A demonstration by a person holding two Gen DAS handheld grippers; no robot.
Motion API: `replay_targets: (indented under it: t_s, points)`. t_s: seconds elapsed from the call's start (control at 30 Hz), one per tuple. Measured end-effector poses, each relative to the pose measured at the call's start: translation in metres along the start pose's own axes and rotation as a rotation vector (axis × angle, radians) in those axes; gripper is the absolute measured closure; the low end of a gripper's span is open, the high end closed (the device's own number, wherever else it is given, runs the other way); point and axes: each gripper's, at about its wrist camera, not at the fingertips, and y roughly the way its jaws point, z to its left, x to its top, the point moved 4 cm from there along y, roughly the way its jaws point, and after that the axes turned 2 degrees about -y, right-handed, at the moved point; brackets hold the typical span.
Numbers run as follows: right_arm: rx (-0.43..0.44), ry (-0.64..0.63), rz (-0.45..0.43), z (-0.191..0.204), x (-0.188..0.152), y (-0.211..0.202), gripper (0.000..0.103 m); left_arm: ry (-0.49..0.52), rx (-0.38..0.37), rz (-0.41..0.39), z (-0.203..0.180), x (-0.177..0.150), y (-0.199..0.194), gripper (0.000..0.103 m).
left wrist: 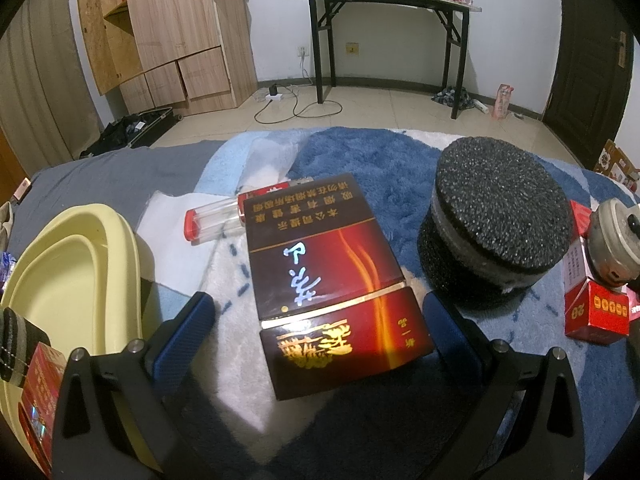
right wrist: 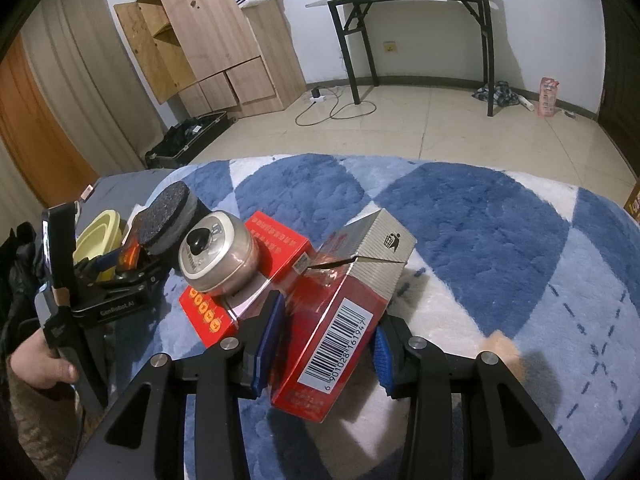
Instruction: Organize rigid objects
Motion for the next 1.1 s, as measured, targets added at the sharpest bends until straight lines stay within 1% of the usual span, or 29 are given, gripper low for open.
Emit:
replay_targets:
  t_s: [0.17, 0.27, 0.33, 0.37, 0.4, 0.5, 0.6, 0.7, 0.8, 0.87, 1.0, 1.1]
  points:
    - [0.001, 0.006, -0.01, -0.002, 0.0, -0.004, 0.063, -0.015, -0.031, 0.007, 0.003, 0.007, 0.001, 0.0]
    - [0.004, 0.012, -0.02, -0.004, 0.0, -0.007, 0.064, -0.012, -0.047, 0.015, 0.004, 0.01, 0.0, 0.002]
    - [0.011, 0.01, -0.02, -0.004, 0.0, -0.008, 0.067, 0.012, -0.07, 0.013, 0.003, 0.011, -0.003, 0.01]
    - [0.015, 0.008, -0.018, -0.003, 0.0, -0.007, 0.068, 0.025, -0.096, 0.014, 0.001, 0.012, -0.005, 0.026]
    - [0.02, 0.006, -0.013, -0.002, 0.0, -0.006, 0.07, 0.024, -0.136, 0.02, -0.001, 0.013, -0.007, 0.033]
    - [0.028, -0.009, -0.009, 0.003, 0.0, -0.005, 0.074, 0.003, -0.173, 0.019, 0.0, 0.015, -0.008, 0.036]
    - [0.025, -0.017, -0.013, 0.004, 0.001, -0.007, 0.075, -0.003, -0.186, 0.017, 0.003, 0.018, -0.01, 0.039]
    - [0.021, -0.014, -0.049, 0.002, 0.005, -0.017, 0.082, 0.001, -0.217, 0.001, 0.002, 0.021, -0.021, 0.043]
    - [0.027, -0.014, -0.055, 0.002, 0.005, -0.021, 0.082, 0.006, -0.249, -0.01, -0.002, 0.023, -0.029, 0.044]
    - [0.02, -0.018, -0.038, 0.002, 0.003, -0.015, 0.082, 0.015, -0.249, 0.008, -0.004, 0.02, -0.025, 0.044]
    - [0.005, -0.031, -0.017, 0.005, 0.002, -0.007, 0.082, 0.006, -0.221, 0.049, -0.006, 0.014, -0.012, 0.045]
    - [0.004, -0.034, -0.016, 0.006, 0.003, -0.006, 0.082, -0.004, -0.221, 0.017, -0.006, 0.015, -0.013, 0.045]
